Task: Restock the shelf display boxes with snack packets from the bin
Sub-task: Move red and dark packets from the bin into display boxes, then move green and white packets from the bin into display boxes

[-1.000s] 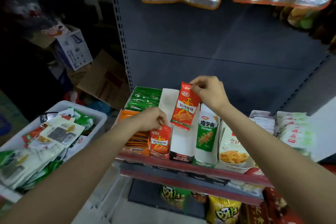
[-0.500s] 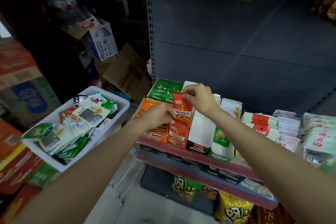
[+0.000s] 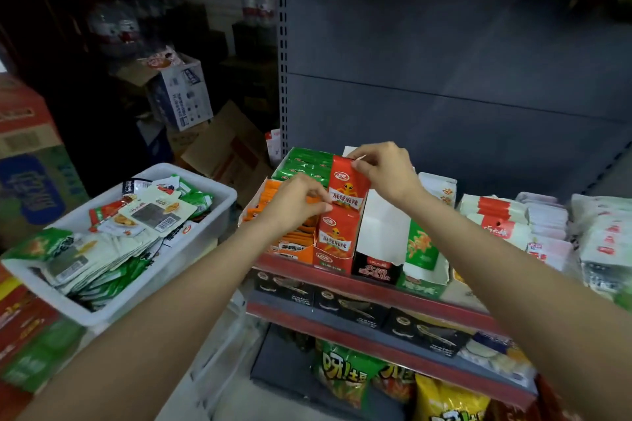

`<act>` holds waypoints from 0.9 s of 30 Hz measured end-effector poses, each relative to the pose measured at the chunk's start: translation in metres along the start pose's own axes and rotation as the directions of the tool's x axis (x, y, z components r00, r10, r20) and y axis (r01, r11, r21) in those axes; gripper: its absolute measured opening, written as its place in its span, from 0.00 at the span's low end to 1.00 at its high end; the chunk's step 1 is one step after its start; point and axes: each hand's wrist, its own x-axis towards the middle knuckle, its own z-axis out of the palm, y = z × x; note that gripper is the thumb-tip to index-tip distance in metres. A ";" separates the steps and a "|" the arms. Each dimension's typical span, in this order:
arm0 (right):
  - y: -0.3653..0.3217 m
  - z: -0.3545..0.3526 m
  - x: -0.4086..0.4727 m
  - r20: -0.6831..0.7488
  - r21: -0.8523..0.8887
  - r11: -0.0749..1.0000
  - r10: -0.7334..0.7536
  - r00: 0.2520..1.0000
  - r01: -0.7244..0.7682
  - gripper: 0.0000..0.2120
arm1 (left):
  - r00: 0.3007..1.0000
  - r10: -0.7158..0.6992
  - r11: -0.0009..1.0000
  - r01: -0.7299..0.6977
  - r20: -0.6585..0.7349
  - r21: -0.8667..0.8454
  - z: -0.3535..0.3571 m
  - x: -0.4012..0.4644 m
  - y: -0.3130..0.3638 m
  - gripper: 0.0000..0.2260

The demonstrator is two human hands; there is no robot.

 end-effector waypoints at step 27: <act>0.007 0.063 -0.089 0.050 -0.110 0.994 0.025 0.998 -0.019 0.21 | 0.995 -0.038 0.977 0.018 -0.091 -0.213 0.038 -0.061 -0.014 0.23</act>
